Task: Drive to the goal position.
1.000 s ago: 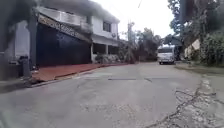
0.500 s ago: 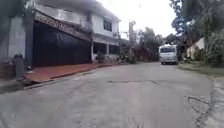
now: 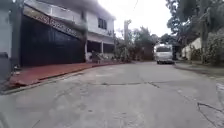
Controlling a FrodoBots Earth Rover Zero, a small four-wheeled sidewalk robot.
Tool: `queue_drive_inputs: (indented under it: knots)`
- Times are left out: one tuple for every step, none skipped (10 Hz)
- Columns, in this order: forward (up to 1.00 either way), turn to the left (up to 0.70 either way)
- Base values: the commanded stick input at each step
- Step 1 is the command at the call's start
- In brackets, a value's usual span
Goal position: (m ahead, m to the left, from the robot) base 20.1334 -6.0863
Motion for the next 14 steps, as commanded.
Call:
queue_drive_inputs:
  knots:
    - [0.70, 0.00]
    - [0.70, 0.00]
    - [0.70, 0.00]
    - [0.70, 0.00]
    - [0.70, 0.00]
    - [0.70, 0.00]
    - [0.70, 0.00]
    - [0.70, 0.00]
    - [0.70, 0.00]
    - [0.70, 0.00]
    - [0.73, 0.00]
    - [0.85, 0.00]
    - [0.85, 0.00]
    - [0.85, 0.00]
